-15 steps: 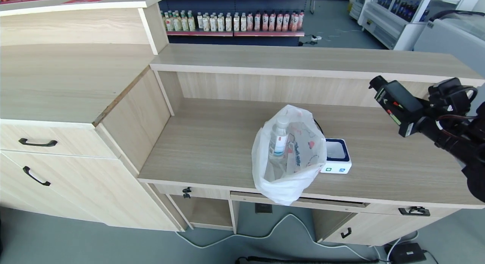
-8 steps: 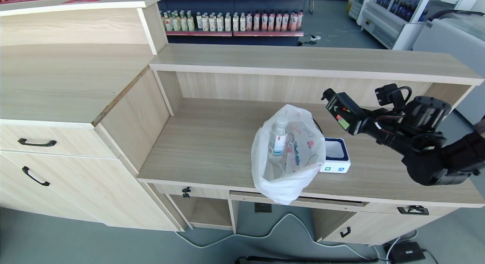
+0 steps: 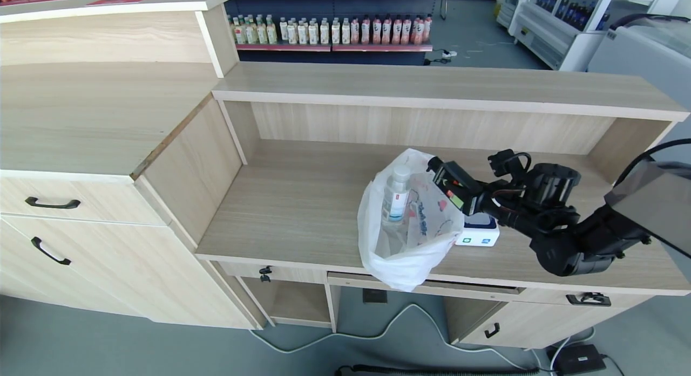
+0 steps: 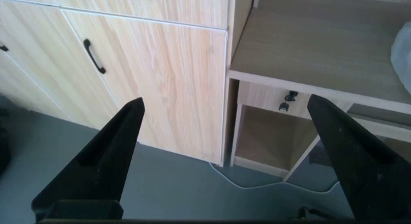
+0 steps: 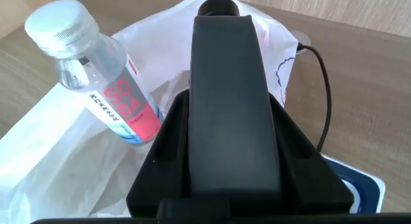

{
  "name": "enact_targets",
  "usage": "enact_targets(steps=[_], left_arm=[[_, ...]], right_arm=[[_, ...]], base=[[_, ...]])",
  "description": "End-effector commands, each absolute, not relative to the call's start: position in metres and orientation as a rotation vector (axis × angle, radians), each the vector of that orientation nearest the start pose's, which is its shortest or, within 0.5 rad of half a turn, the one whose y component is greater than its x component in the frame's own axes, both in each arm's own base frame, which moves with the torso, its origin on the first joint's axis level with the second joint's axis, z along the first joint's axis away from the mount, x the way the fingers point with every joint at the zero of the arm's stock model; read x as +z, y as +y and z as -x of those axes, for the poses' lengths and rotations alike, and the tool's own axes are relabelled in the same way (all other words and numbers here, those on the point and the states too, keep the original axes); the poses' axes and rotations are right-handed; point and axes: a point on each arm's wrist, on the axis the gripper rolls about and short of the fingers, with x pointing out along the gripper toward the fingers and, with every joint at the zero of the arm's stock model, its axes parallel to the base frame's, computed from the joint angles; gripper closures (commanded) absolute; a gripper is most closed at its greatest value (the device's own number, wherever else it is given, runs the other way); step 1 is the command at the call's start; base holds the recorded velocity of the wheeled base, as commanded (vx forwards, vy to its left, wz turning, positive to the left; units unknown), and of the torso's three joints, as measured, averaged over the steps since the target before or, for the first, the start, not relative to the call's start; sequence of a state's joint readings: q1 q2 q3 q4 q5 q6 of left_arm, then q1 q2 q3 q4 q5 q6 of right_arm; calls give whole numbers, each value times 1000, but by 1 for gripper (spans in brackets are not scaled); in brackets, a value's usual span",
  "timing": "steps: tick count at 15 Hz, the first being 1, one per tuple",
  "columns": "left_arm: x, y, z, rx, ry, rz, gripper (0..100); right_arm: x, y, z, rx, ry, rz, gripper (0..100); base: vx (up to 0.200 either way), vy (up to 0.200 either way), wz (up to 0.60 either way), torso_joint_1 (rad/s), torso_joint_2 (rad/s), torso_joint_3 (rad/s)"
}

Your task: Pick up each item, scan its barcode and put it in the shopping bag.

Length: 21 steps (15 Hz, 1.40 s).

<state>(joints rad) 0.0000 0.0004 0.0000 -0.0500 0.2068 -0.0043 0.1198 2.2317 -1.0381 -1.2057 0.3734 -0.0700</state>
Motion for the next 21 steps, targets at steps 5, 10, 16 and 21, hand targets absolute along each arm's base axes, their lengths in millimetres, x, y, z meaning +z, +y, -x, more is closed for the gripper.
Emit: enact_targets(steps=[5, 10, 16, 21], left_arm=[[81, 5, 23, 207, -51, 10, 0], [81, 5, 23, 207, -51, 10, 0], [81, 5, 23, 207, -51, 10, 0], [81, 5, 23, 205, -51, 10, 0]], right_arm=[[87, 67, -431, 510, -2, 60, 100], [72, 85, -443, 547, 4, 66, 100], [56, 94, -458, 560, 0, 67, 100], [40, 104, -468, 578, 11, 64, 100]], base=[[0, 0, 0, 0, 0, 0], [0, 0, 0, 0, 0, 0], [0, 0, 0, 0, 0, 0], [0, 0, 0, 0, 0, 0]])
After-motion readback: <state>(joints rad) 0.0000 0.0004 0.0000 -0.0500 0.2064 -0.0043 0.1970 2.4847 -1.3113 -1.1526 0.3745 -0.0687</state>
